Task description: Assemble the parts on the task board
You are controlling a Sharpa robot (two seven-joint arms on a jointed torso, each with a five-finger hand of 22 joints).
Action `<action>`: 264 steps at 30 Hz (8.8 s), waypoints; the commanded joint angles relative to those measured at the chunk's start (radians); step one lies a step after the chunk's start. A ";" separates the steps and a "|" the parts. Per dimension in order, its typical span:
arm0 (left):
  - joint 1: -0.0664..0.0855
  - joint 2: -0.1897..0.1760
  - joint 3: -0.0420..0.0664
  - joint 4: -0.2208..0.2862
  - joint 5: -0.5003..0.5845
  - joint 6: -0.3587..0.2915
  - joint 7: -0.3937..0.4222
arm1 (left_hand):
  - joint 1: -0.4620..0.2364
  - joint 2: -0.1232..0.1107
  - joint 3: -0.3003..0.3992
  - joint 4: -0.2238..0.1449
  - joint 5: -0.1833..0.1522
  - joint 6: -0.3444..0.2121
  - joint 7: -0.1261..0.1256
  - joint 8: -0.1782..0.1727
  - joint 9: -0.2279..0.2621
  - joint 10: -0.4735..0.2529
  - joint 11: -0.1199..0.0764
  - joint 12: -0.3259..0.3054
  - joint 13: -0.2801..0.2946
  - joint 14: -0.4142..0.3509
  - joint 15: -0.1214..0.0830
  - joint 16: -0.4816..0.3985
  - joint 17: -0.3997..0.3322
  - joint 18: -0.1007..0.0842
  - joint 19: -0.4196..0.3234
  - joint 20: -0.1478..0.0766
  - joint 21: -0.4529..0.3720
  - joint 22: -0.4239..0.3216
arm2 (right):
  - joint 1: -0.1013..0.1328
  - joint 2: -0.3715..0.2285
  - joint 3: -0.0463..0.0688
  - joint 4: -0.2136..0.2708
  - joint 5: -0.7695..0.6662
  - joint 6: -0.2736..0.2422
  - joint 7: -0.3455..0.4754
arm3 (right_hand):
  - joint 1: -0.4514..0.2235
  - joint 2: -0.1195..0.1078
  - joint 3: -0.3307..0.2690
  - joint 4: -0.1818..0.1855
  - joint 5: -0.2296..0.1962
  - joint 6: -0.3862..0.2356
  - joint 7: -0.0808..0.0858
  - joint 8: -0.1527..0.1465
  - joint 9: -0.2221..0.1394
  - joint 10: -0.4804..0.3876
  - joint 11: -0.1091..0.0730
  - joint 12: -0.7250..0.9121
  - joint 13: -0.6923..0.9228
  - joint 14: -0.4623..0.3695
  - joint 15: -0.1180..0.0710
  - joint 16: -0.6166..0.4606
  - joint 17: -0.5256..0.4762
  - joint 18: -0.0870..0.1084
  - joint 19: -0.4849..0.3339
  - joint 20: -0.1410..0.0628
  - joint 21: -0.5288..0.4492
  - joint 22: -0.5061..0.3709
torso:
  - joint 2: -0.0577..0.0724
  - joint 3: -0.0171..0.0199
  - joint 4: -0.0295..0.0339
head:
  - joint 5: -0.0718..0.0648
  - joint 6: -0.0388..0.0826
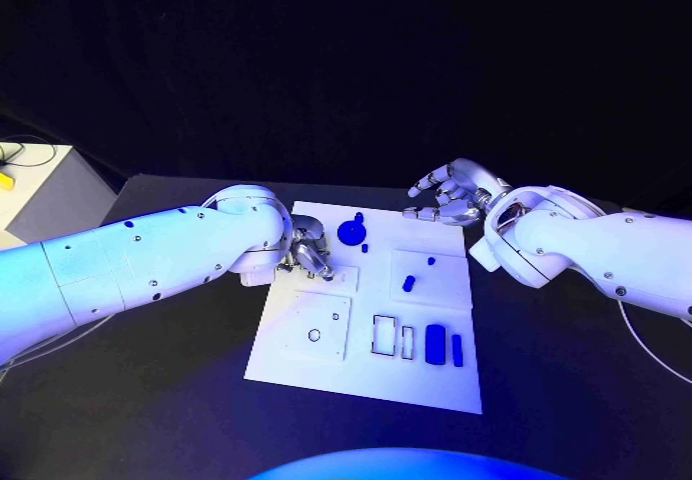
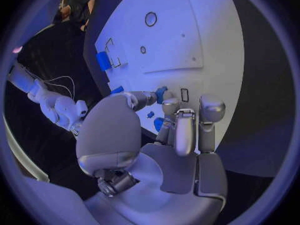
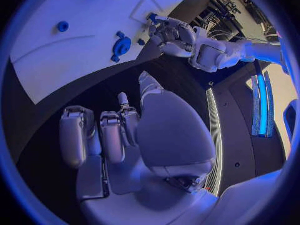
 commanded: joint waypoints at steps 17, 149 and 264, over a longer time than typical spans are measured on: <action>-0.013 -0.061 0.001 0.080 -0.001 -0.191 0.026 | -0.009 -0.006 0.205 -0.209 0.012 0.027 -0.007 -0.007 0.002 0.028 -0.005 0.011 0.014 0.069 -0.012 0.010 0.146 -0.019 0.024 -0.004 0.020 0.028 | -0.004 -0.006 0.000 0.002 -0.009 0.012 0.005 | -0.002 0.009 0.007 -0.001 0.006 0.004 -0.001 -0.004 -0.002 -0.006 0.001 -0.001 0.109 0.104 0.004 0.000 0.257 0.006 0.042 0.005 -0.003 0.163 | 0.000 0.0009 0.0016 | -0.002 -0.007; -0.052 -0.008 0.011 -0.004 0.025 -0.078 0.004 | -0.036 -0.003 0.212 -0.197 0.018 0.055 -0.015 -0.026 0.002 0.059 -0.012 0.012 0.031 0.073 -0.018 0.011 0.151 -0.023 0.034 -0.009 0.031 0.045 | -0.016 -0.010 0.000 -0.004 -0.007 0.014 0.006 | -0.006 0.012 0.012 -0.002 0.010 0.005 0.000 -0.008 -0.003 -0.007 0.001 0.000 0.108 0.104 0.003 -0.001 0.256 0.007 0.042 0.005 -0.007 0.161 | 0.000 0.0007 0.0004 | -0.012 -0.031; 0.050 0.060 0.103 -0.291 0.120 -0.060 0.020 | -0.035 0.027 -0.348 0.054 -0.124 -0.018 0.053 -0.278 -0.103 -0.122 0.053 -0.091 -0.153 0.040 0.039 -0.030 0.071 -0.002 -0.031 0.035 -0.056 -0.078 | -0.025 -0.013 0.000 -0.012 -0.003 0.004 0.008 | -0.008 0.012 0.018 -0.002 0.043 0.004 0.000 -0.012 -0.004 -0.010 0.002 -0.002 0.105 0.103 0.003 -0.002 0.254 0.008 0.041 0.005 -0.011 0.160 | 0.014 -0.0033 -0.0020 | 0.008 0.018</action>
